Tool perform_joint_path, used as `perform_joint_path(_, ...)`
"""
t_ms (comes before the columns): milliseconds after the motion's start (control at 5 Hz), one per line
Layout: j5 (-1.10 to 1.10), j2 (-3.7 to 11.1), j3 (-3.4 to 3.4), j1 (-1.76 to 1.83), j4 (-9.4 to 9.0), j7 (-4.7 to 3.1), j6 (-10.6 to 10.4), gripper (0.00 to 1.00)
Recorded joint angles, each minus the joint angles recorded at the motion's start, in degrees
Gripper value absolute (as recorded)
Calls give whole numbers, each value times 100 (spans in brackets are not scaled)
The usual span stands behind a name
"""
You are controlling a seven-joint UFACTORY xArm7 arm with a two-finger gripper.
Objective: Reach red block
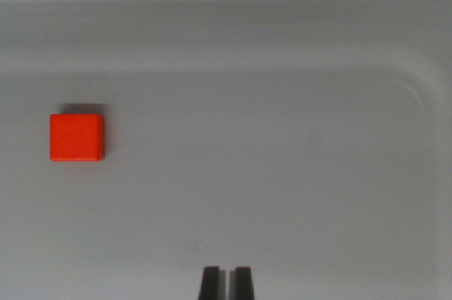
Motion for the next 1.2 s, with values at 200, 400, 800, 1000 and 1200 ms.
perform_joint_path(200,0,0,0,0,0,0,0,0)
perform_joint_path(400,8,168,39,37,-59,-19,-234,0)
perform_joint_path(800,16,346,81,76,-122,-39,-483,0)
perform_joint_path(1000,16,346,81,76,-122,-39,-483,0)
perform_joint_path(1200,25,532,124,117,-187,-61,-742,0)
